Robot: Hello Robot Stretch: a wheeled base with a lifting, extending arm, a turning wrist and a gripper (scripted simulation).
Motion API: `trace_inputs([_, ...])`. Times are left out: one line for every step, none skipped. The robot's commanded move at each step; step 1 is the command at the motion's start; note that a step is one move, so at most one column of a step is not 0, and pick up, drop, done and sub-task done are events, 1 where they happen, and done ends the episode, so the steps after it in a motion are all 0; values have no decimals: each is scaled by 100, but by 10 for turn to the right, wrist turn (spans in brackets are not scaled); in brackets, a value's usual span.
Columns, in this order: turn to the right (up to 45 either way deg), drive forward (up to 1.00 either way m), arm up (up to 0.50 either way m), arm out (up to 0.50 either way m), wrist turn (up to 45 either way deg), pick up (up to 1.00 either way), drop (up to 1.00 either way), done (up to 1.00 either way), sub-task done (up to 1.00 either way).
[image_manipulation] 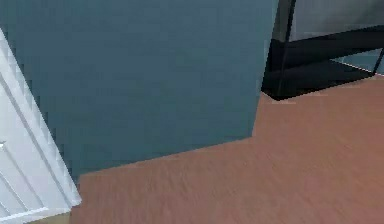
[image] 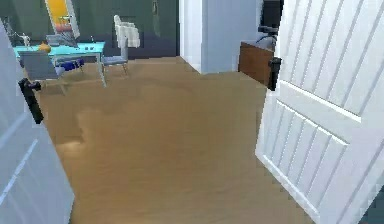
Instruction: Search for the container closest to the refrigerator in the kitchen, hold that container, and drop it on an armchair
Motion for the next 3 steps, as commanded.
trace_inputs([0,20,0,0,0,0,0,0,0])
trace_inputs([-60,0,0,0,0,0,0,0,0])
trace_inputs([0,100,0,0,0,0,0,0,0])
